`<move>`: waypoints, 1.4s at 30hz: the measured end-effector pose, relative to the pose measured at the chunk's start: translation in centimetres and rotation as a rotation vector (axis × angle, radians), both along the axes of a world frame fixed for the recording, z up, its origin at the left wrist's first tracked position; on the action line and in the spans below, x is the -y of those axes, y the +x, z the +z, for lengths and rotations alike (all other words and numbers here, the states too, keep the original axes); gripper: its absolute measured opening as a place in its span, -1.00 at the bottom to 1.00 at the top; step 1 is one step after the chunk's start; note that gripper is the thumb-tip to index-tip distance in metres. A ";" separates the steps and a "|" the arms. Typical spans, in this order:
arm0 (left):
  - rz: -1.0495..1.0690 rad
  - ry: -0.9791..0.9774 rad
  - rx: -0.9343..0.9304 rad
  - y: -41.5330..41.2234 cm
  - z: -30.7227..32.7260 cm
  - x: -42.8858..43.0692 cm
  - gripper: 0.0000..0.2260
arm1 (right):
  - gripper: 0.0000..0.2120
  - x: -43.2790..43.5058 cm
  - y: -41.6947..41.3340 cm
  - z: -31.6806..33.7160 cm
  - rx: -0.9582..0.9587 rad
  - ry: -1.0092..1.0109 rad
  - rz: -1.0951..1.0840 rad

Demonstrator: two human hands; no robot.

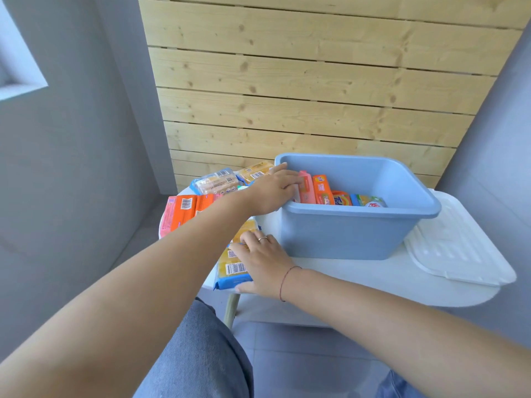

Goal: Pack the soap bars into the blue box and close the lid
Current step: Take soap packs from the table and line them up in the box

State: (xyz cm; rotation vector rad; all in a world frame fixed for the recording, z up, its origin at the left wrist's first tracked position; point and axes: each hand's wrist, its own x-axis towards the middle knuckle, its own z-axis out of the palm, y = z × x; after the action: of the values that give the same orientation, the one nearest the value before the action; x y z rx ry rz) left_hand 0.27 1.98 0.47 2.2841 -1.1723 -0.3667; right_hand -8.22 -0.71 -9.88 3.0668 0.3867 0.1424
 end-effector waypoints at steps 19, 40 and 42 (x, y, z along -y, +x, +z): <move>0.023 -0.104 -0.036 0.1 -0.9 -0.1 -0.56 | -0.57 10.6 -7.6 18.3 -0.085 1.033 -0.226; 0.129 -0.294 -0.377 1.4 -1.6 -1.9 -0.45 | -0.58 17.6 2.1 11.2 -0.367 0.931 -0.938; 0.228 -0.351 -0.445 2.5 -2.3 -3.8 -0.43 | -0.50 17.8 1.7 11.1 -0.375 0.837 -0.910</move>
State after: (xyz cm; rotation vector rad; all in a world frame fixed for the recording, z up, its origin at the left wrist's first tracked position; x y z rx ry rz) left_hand 2.74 5.81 -1.80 1.8765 -0.6826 -0.5045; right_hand -6.50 -18.49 1.18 3.6148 -1.4030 -0.4095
